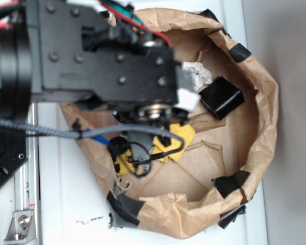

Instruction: Grab the yellow cloth.

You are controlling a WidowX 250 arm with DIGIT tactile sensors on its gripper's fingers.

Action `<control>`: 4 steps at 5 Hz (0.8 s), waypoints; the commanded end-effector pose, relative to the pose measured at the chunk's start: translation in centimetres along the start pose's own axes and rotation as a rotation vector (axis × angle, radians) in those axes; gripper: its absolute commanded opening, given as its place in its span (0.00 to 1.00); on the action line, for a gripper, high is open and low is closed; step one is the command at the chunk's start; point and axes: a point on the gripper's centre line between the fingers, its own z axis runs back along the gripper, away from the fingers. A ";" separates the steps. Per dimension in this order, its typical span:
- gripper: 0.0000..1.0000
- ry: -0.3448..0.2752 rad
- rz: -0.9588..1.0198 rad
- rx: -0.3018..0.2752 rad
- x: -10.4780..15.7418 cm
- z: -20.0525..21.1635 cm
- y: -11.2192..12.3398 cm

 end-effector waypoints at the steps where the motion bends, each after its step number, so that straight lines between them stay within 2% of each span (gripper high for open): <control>1: 1.00 -0.091 0.045 -0.021 1.8 -1.8 0.9; 2: 1.00 -0.107 -0.002 -0.029 2.8 -5.2 0.6; 3: 1.00 -0.066 -0.007 -0.024 2.4 -7.2 0.0; 4: 0.00 0.002 0.027 0.082 1.5 -7.7 -0.3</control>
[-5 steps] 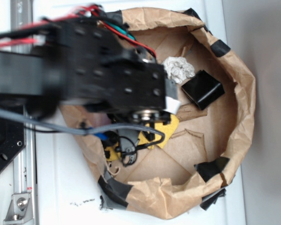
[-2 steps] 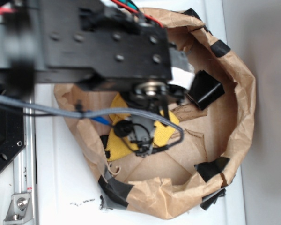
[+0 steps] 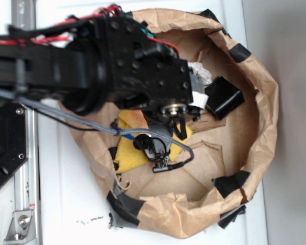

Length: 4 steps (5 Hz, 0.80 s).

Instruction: Grab the yellow cloth.

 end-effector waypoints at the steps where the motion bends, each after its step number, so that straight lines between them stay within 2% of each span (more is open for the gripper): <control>1: 0.00 0.027 0.016 0.068 -1.4 -0.7 -0.7; 3: 0.00 0.016 -0.008 0.071 -1.1 -0.5 -0.3; 4: 0.00 0.013 -0.117 0.126 -0.8 2.4 -0.9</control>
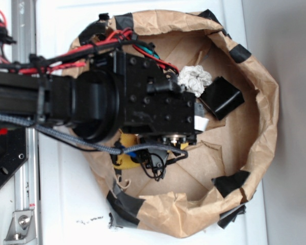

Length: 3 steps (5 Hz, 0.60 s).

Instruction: Grab the yellow cloth.

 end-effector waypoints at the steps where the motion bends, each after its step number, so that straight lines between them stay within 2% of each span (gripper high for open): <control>1: 0.00 -0.177 -0.319 0.104 0.3 8.1 -1.3; 2: 0.00 -0.259 -0.348 0.199 -0.9 12.9 -0.9; 3: 0.00 -0.246 -0.097 0.153 -3.2 17.6 0.1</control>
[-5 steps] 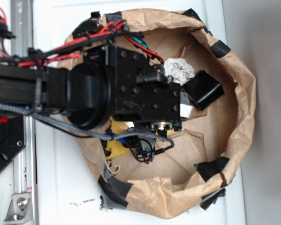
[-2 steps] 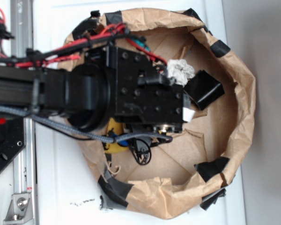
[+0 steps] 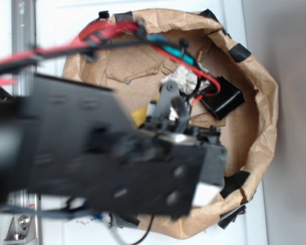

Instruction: Grab the yellow cloth.

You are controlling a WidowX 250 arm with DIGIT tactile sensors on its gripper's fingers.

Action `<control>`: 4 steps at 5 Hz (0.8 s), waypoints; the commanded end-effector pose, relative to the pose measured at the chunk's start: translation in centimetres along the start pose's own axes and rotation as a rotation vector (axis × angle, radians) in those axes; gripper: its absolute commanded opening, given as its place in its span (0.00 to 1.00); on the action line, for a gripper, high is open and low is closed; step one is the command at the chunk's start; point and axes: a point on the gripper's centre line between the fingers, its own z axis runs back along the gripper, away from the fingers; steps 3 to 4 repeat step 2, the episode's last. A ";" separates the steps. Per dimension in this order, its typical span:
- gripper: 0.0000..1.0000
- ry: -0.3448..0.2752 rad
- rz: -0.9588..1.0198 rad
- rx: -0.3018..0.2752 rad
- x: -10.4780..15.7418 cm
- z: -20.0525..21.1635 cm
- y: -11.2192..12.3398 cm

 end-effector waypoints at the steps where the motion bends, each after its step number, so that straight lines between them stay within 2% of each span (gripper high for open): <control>1: 0.00 -0.036 0.302 -0.021 -3.1 7.1 1.7; 2: 0.00 -0.013 0.326 0.006 -4.1 6.0 2.0; 4: 0.00 -0.013 0.326 0.006 -4.1 6.0 2.0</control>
